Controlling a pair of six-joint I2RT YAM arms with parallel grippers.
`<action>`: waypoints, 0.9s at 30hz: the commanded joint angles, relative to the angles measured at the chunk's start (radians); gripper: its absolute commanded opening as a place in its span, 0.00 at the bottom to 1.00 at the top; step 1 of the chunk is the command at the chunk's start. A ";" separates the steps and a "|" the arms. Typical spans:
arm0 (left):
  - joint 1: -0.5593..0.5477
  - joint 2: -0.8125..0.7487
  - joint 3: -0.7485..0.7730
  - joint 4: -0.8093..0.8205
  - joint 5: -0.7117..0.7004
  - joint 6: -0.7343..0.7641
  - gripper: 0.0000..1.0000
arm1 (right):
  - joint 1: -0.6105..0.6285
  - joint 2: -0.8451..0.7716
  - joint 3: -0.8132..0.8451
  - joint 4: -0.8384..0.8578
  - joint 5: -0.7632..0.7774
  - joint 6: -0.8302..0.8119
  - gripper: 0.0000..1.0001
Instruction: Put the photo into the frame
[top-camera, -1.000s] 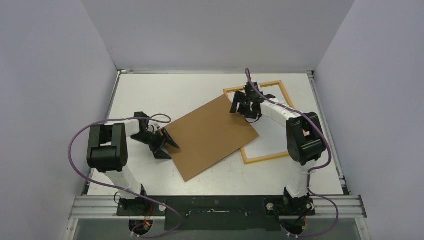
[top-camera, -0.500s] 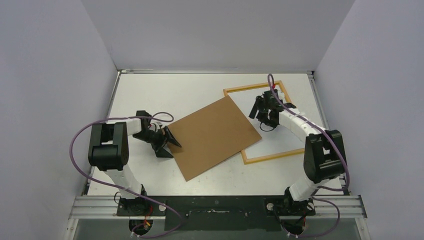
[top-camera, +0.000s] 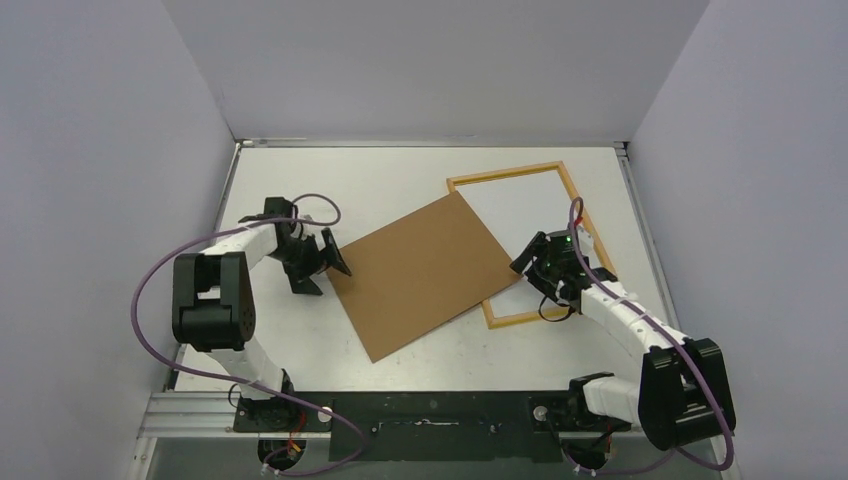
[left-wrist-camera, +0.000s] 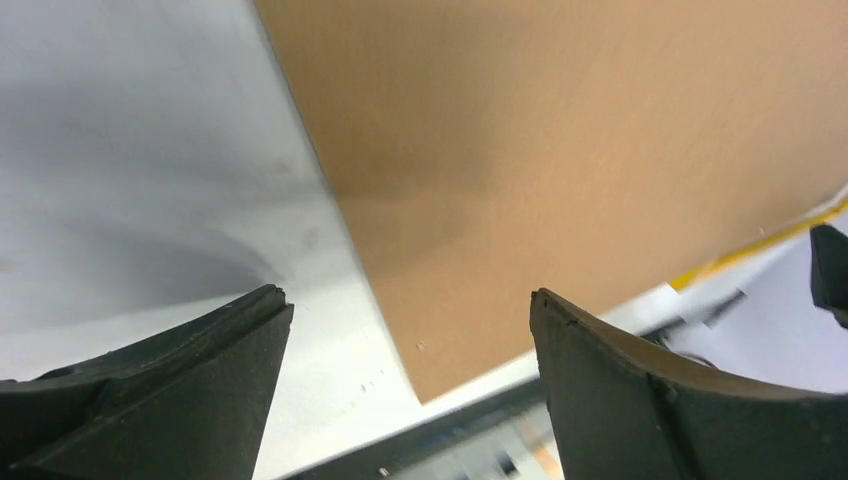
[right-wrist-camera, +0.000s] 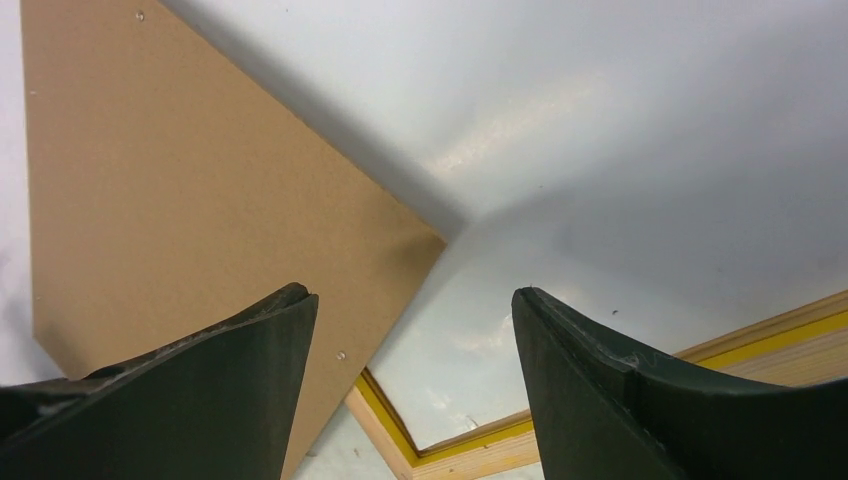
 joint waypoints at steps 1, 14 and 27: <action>0.003 -0.049 0.153 0.101 -0.144 0.130 0.90 | -0.005 -0.042 -0.050 0.136 -0.059 0.102 0.72; -0.130 0.187 0.342 0.420 0.078 0.110 0.88 | -0.003 -0.004 -0.163 0.343 -0.124 0.214 0.73; -0.172 0.334 0.360 0.455 0.113 0.031 0.76 | -0.004 0.069 -0.282 0.690 -0.145 0.311 0.71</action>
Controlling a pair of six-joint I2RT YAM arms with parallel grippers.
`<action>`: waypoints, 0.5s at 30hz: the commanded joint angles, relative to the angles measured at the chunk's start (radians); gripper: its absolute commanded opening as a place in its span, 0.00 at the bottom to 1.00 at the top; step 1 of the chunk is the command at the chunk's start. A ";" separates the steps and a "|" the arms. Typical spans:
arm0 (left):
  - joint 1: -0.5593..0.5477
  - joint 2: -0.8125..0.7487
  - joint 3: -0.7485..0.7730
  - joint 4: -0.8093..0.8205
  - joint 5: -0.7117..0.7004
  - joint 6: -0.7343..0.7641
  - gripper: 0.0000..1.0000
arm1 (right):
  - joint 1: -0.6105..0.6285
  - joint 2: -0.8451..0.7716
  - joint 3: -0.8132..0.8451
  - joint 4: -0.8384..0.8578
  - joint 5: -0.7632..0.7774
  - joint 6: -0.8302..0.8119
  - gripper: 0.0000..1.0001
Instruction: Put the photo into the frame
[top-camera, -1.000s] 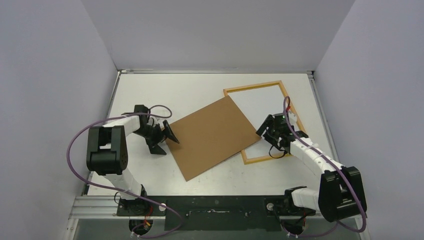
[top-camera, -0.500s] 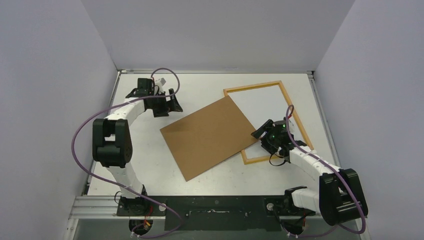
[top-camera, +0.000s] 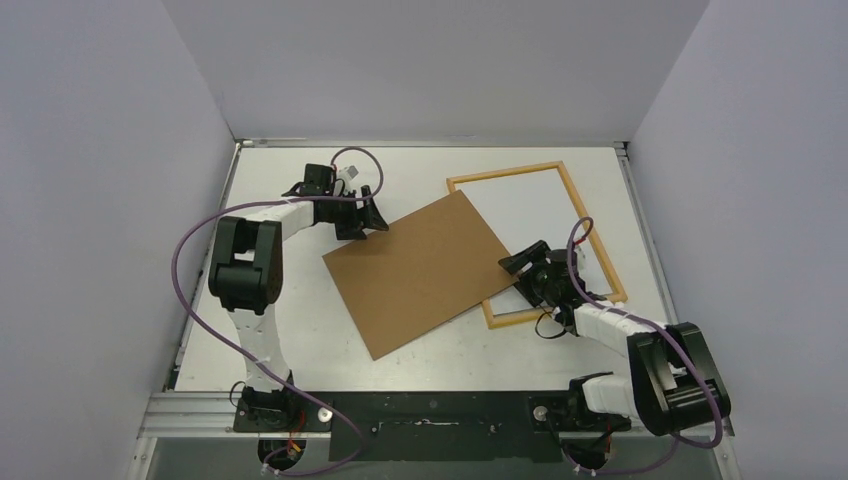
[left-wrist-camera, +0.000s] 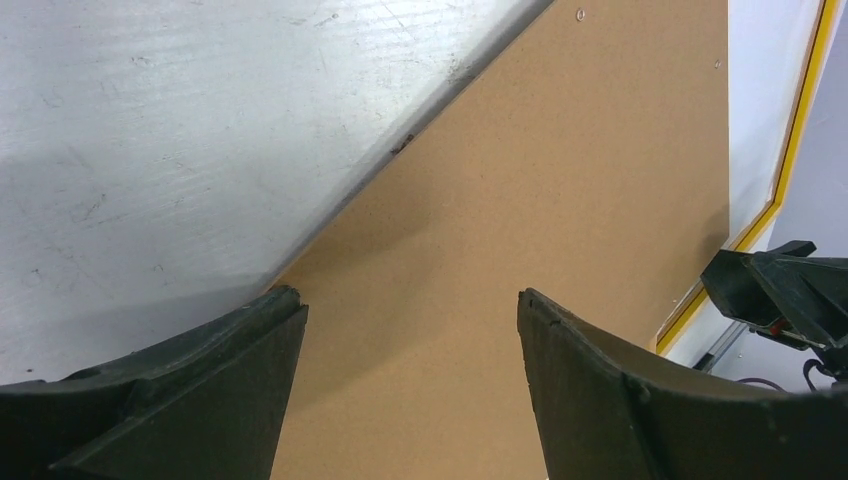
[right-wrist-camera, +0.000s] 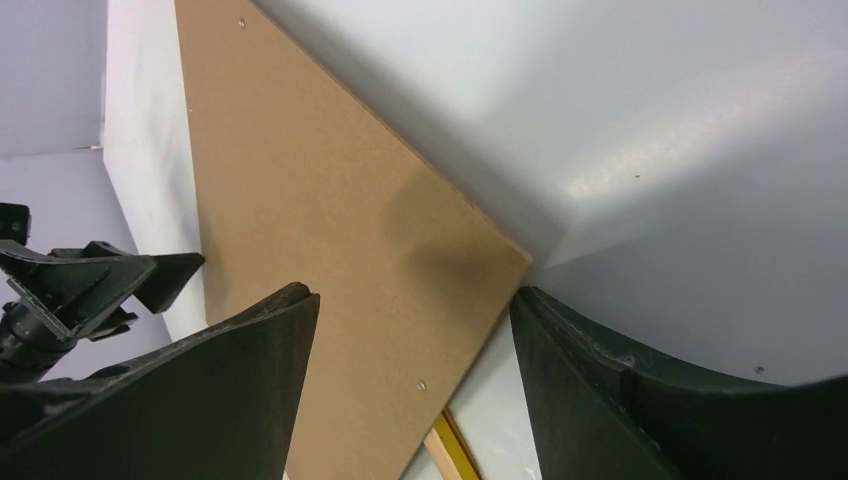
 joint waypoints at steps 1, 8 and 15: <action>0.002 0.038 0.020 0.025 0.031 -0.016 0.76 | -0.002 0.038 -0.025 0.199 -0.013 0.049 0.70; 0.001 0.067 0.030 -0.012 0.028 -0.005 0.74 | -0.002 0.130 -0.032 0.351 -0.041 0.104 0.60; -0.003 0.070 0.039 -0.026 0.021 0.007 0.74 | 0.016 0.041 -0.020 0.382 -0.019 0.052 0.39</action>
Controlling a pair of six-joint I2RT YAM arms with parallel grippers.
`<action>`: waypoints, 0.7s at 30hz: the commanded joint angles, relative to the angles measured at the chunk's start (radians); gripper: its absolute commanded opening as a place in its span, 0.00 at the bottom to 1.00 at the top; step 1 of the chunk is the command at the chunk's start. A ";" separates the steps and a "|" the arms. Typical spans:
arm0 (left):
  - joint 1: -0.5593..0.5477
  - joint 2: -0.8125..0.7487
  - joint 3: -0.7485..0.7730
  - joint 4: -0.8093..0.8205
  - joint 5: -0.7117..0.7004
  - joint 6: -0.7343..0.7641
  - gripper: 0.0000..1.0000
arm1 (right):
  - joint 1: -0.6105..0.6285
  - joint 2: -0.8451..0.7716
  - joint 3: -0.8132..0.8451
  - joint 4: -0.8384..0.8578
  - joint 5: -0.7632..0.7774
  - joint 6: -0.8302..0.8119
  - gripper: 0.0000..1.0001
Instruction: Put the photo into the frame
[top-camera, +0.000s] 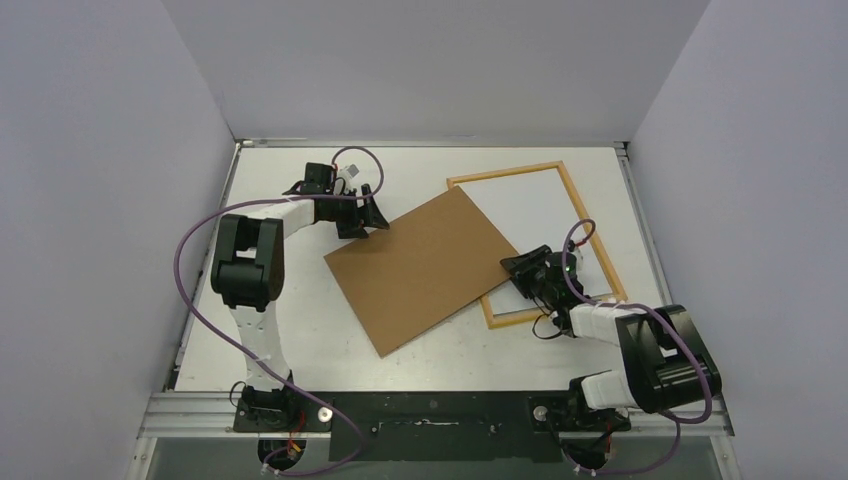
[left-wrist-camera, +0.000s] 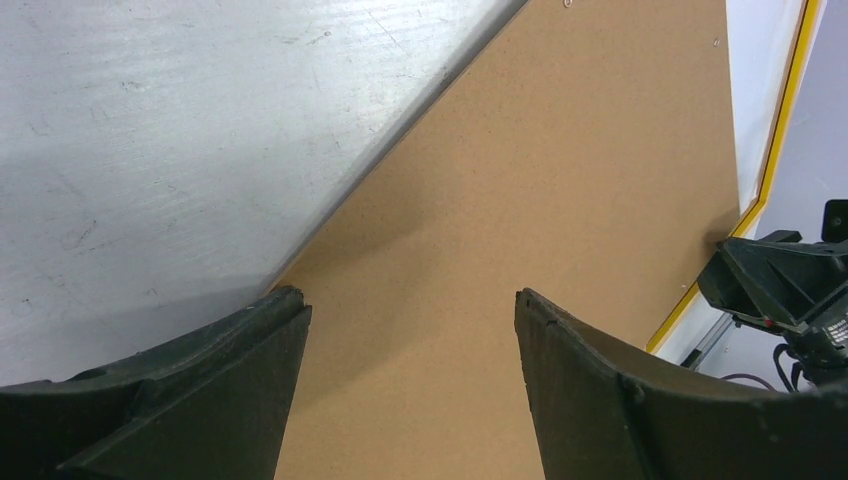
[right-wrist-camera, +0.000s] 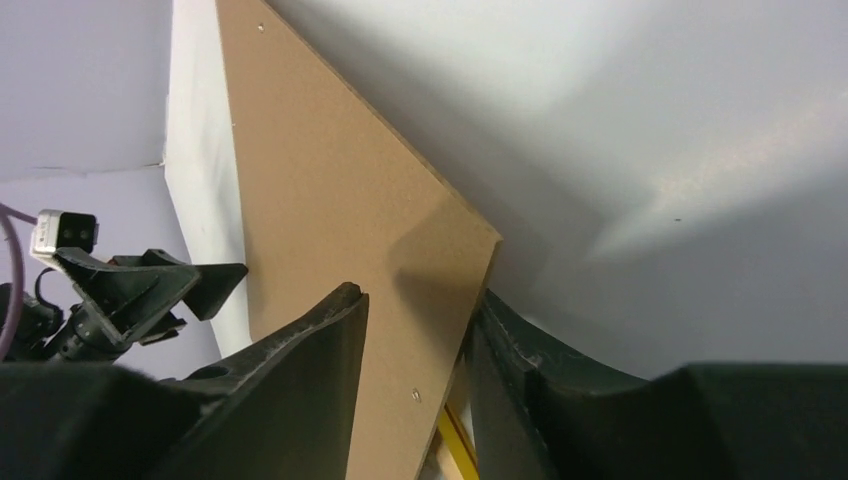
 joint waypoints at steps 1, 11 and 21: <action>-0.010 0.043 0.015 -0.031 -0.015 0.024 0.74 | 0.020 -0.112 0.034 0.096 0.009 -0.043 0.37; -0.014 0.028 0.056 -0.066 0.007 0.041 0.75 | 0.030 -0.211 0.107 0.015 0.012 -0.103 0.00; -0.102 -0.144 0.191 -0.199 -0.062 0.146 0.76 | 0.034 -0.242 0.233 -0.194 0.045 -0.108 0.00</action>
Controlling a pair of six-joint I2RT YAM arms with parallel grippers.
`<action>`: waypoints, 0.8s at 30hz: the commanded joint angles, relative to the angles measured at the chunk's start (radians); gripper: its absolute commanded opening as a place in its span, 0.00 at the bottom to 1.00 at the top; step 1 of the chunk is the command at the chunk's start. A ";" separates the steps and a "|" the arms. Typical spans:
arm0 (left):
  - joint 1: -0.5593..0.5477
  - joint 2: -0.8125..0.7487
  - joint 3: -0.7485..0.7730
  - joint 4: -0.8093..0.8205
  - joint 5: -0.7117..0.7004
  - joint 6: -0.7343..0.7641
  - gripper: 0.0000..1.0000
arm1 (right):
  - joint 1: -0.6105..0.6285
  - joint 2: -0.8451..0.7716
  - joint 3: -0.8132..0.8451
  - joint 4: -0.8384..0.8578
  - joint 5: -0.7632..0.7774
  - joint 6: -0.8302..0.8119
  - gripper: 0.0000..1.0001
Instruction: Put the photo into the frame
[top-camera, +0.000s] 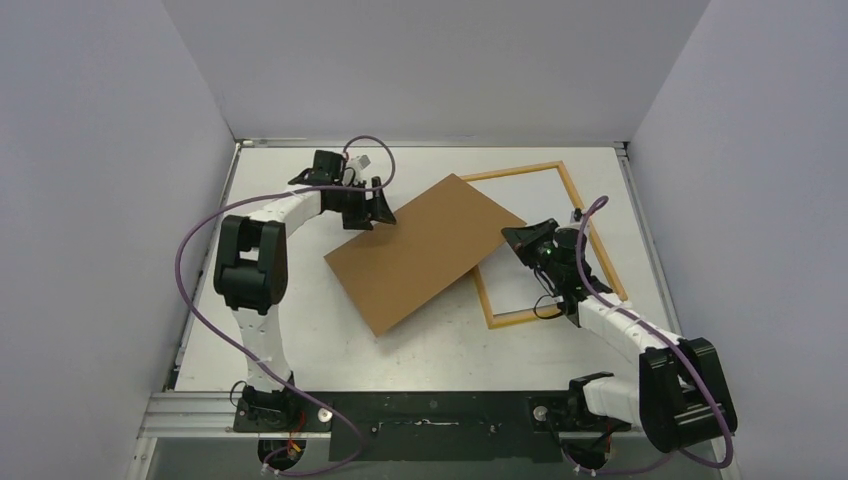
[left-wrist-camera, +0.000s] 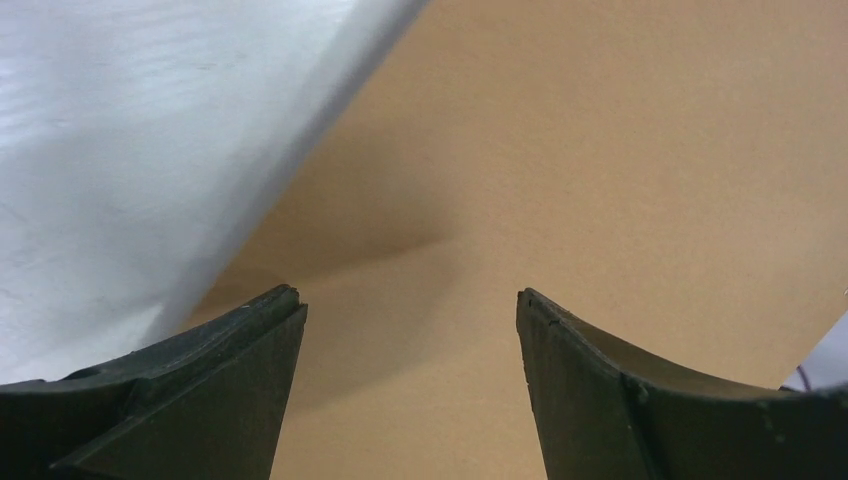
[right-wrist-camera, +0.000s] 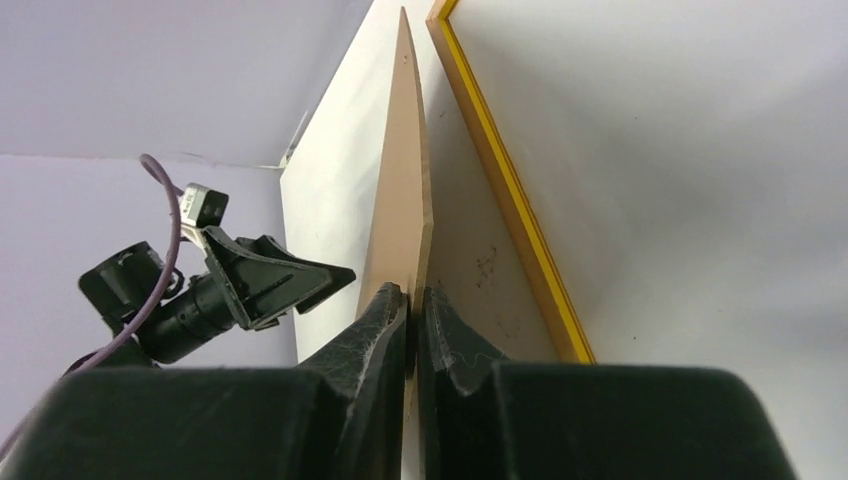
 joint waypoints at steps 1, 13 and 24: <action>-0.095 -0.175 0.092 -0.102 -0.080 0.118 0.77 | 0.012 -0.063 0.099 -0.131 0.038 -0.066 0.00; -0.375 -0.518 -0.029 -0.065 -0.408 0.308 0.97 | 0.028 -0.081 0.351 -0.546 0.059 -0.003 0.00; -0.576 -0.584 -0.052 -0.135 -0.496 0.456 0.92 | 0.052 -0.021 0.585 -0.938 0.079 0.050 0.00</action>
